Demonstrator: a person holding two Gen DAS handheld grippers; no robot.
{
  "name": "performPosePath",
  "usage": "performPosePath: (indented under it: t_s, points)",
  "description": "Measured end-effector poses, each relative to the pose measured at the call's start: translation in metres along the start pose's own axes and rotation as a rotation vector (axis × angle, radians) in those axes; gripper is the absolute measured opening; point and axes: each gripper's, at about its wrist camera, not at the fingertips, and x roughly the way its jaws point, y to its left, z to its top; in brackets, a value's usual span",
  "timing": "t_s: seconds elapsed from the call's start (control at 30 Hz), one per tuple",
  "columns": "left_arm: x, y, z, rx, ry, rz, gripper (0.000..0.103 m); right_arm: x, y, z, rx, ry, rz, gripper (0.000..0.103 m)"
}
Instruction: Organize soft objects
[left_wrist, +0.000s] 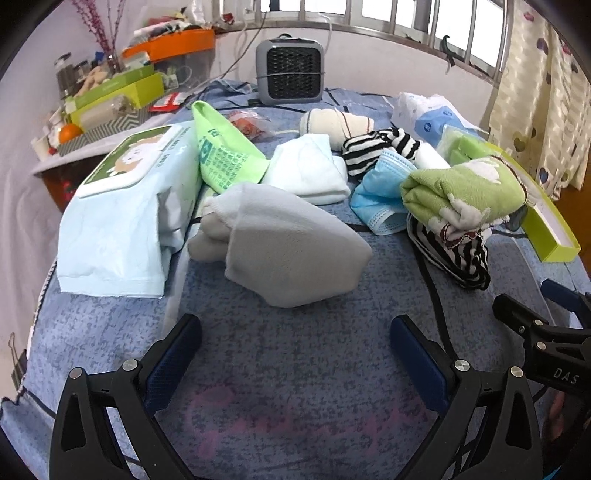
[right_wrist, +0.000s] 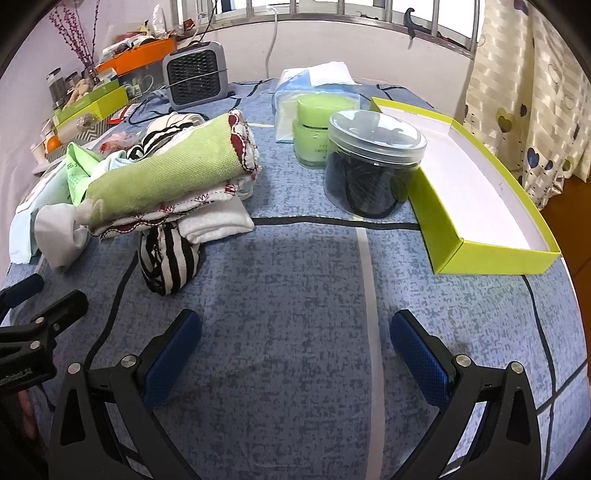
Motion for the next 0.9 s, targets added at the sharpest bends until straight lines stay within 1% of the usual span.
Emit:
performPosePath:
  t_s: [0.2,0.33,0.43,0.57,0.9]
  points:
    - [-0.002,0.003,-0.001,-0.001,-0.009,-0.016,0.102,-0.003,-0.001,-0.004,0.004,-0.007,0.005,0.103]
    - [0.000,-0.001,-0.002,0.010,-0.006,0.009,0.102,-0.004,-0.001,-0.004,0.004,-0.006,0.007,0.103]
    - [-0.001,0.000,-0.001,0.003,-0.006,0.007,0.102,-0.003,-0.001,-0.003,0.004,-0.006,0.011,0.103]
    - [0.000,-0.002,-0.003,0.011,-0.010,0.026,0.103,-0.003,0.003,-0.003,-0.003,-0.007,0.010,0.103]
    - [0.001,-0.001,-0.001,0.005,-0.022,0.024,0.102,-0.001,0.011,-0.002,-0.013,-0.006,0.010,0.103]
